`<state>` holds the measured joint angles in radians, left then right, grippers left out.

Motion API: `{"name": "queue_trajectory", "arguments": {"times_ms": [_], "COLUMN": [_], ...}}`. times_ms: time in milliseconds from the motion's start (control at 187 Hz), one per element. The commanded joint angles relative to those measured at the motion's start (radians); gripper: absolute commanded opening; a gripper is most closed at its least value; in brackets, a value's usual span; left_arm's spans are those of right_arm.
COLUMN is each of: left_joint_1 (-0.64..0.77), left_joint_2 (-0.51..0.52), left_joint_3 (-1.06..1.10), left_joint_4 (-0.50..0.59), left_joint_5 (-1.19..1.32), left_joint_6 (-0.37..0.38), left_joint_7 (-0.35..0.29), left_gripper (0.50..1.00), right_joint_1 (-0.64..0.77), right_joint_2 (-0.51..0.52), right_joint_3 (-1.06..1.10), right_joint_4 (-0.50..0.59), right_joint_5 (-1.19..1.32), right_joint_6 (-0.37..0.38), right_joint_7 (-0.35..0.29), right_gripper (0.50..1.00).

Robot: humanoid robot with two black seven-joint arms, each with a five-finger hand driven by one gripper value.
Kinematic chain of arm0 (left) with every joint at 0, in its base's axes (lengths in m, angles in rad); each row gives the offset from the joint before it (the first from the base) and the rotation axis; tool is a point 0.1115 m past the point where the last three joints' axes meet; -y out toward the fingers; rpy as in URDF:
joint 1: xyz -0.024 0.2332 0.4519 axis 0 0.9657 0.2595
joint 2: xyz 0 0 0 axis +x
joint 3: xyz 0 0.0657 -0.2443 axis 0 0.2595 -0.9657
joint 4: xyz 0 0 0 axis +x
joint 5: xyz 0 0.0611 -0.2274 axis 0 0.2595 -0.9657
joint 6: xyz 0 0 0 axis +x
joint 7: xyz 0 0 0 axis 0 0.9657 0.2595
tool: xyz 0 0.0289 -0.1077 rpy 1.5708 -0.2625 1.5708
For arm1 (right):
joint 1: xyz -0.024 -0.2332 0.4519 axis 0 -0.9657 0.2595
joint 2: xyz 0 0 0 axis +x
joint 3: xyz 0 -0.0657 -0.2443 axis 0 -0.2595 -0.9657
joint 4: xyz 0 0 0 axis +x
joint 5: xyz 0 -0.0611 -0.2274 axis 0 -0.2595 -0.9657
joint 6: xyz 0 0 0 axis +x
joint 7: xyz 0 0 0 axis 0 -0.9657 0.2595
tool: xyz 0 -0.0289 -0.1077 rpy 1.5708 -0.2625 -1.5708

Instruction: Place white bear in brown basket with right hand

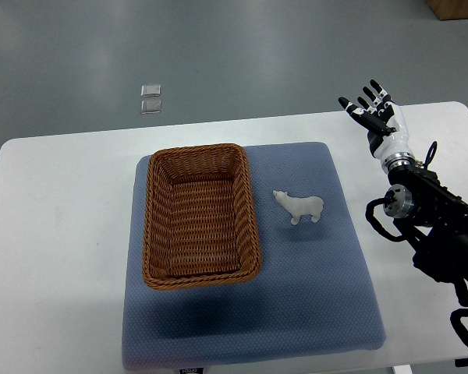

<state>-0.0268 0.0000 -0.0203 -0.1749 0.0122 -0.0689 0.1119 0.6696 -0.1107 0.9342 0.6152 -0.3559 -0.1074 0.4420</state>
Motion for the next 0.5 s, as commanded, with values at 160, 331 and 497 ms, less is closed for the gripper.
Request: {"name": "queue_trajectory", "arguments": {"times_ms": [160,331,497], "left_joint_1": [0.001,-0.001,-0.001], "left_joint_2": [0.000,0.000,0.000], "left_joint_3": [-0.001,0.000,0.000], "left_joint_4": [0.000,0.000,0.000], "left_joint_5": [0.000,0.000,0.000], "left_joint_6": [0.000,0.000,0.000], "left_joint_7": [0.000,0.000,0.000], "left_gripper": [1.000,1.000,1.000], "right_joint_1": [0.001,0.001,0.002], "right_joint_2": [-0.006,-0.026,-0.046], "right_joint_3": [0.000,-0.005,-0.015], "right_joint_4": [0.012,0.020,0.031], "right_joint_5": [0.002,0.002,0.000], "right_joint_6": [0.000,0.002,0.002], "right_joint_7": [0.000,-0.006,-0.008], "right_gripper": [0.924,0.924,0.924]}}
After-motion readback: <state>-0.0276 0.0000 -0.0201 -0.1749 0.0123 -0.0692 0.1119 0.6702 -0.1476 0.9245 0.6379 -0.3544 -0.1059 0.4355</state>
